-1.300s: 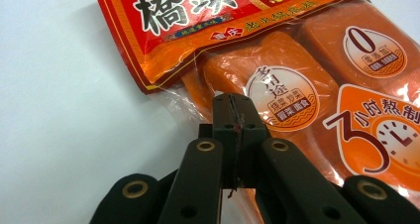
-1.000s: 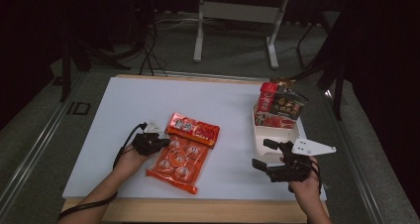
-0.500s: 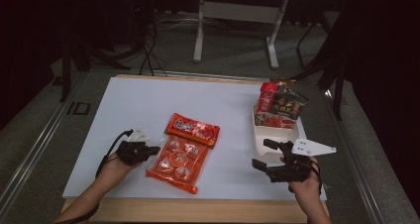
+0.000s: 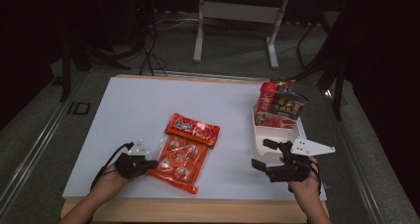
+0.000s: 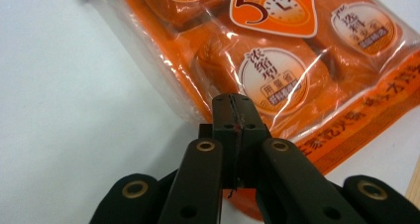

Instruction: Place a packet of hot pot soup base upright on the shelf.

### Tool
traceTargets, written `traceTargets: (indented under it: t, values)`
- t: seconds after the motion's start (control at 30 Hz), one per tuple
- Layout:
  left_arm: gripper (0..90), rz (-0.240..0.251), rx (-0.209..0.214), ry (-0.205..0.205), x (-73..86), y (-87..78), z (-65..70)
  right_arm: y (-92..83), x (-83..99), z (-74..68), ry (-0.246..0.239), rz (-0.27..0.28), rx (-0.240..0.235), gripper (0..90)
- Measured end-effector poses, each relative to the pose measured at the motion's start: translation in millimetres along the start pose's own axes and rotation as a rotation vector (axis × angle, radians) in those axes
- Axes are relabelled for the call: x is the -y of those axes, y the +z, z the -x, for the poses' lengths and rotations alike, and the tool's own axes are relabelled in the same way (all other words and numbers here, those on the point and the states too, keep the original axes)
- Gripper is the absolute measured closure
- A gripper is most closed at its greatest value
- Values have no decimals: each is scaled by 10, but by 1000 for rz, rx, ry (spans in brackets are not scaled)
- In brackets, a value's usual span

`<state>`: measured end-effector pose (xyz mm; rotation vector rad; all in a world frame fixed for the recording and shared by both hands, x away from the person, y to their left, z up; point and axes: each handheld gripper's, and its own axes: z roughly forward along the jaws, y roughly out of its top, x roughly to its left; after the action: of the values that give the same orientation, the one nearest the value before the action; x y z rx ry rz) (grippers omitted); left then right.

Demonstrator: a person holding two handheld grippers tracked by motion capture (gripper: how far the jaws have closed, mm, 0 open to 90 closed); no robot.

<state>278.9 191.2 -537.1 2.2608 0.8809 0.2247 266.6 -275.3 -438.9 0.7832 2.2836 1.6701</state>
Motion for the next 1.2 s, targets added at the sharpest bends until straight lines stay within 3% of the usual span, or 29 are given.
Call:
traceTargets:
  t: [0.17,0.6,0.83,0.97,1.1,1.2]
  values:
    - [900,-2,-2,-5,-14,18,25,17,9,4,0,-7,-2,149]
    - [900,14,88,15,-205,220,306,18,17,1,-2,-7,-1,149]
    - [900,28,118,17,-267,297,370,26,21,-7,-8,-10,-3,149]
    - [897,41,144,-13,-284,268,319,30,24,-10,-11,-14,-2,149]
    - [761,81,146,-52,-337,181,223,24,22,-18,-26,-10,0,151]
    - [605,110,129,-69,-387,101,126,19,18,-25,-47,-1,-3,163]
